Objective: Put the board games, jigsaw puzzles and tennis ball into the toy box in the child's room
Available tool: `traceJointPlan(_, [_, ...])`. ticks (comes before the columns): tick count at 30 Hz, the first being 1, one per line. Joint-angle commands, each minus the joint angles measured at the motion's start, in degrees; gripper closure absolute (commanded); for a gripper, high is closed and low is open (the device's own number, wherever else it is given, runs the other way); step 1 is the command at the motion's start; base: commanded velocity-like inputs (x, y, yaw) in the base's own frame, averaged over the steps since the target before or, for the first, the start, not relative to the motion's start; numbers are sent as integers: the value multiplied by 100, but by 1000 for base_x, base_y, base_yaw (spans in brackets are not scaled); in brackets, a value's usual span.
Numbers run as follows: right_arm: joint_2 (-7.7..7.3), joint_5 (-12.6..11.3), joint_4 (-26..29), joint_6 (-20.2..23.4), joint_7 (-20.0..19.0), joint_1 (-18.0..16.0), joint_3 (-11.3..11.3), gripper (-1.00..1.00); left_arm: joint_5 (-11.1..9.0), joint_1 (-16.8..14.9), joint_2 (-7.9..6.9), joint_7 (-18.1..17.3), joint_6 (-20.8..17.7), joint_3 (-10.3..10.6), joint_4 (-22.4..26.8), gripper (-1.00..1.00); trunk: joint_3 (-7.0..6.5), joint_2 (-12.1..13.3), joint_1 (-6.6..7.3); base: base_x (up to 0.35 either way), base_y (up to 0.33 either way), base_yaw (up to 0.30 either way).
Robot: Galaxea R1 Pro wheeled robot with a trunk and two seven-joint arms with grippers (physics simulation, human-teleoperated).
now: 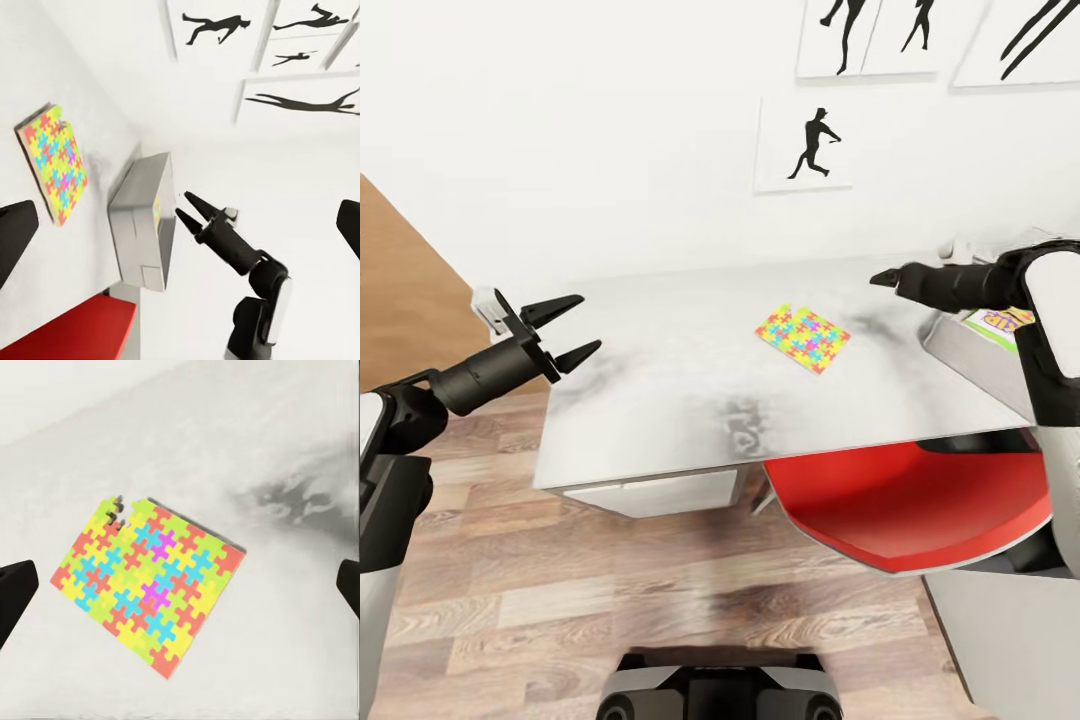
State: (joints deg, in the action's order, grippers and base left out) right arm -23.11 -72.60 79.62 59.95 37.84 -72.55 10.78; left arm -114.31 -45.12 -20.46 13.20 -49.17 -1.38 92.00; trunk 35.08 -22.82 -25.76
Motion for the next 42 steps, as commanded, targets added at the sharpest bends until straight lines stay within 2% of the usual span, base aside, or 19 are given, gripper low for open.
traceJointPlan(1, [-5,-61,-192,5,60,-18,6,-100,-58,3,0,64,-15,-5,2,-100,8,-10,-3,0,80,0])
traceJointPlan(5, [-7,-71,-755,5,58,-63,-5,-100,-52,64,-16,84,-24,-12,2,-100,8,-10,-3,0,52,0])
traceJointPlan(8, [-3,-79,-1064,5,53,-86,-4,-100,-44,166,-92,93,-30,-28,2,-100,8,-10,-3,0,28,0])
traceJointPlan(12, [73,-79,-1411,5,-43,-109,13,-100,-55,472,-464,51,-16,-231,0,-100,8,-10,-3,0,15,0])
traceJointPlan(13, [73,-79,-1411,5,-43,-109,13,-100,-55,472,-464,51,-16,-231,0,-100,8,-10,-3,0,11,0])
traceJointPlan(15, [205,-66,-1510,5,-123,-116,20,-100,-65,656,-617,15,-15,-427,1,-100,8,-10,-3,0,8,0])
traceJointPlan(18, [399,-29,-1623,5,-194,-137,29,-100,-74,931,-757,-75,-22,-716,1,-100,8,-10,-3,0,4,0])
traceJointPlan(19, [399,-29,-1623,5,-194,-137,29,-100,-74,931,-757,-75,-22,-716,1,-100,8,-10,-3,0,4,0])
traceJointPlan(22, [510,74,-1716,5,-235,-177,29,-100,-71,1124,-835,-154,-26,-891,2,-100,8,-10,-3,8,13,0])
traceJointPlan(27, [565,226,-1792,5,-275,-205,24,-100,-52,1250,-883,-203,-29,-989,2,-100,8,-10,-3,71,91,0])
traceJointPlan(42, [584,343,-1872,5,-318,-224,13,-100,-12,1476,-909,-216,-31,-1041,2,-100,8,-10,-3,138,168,0])
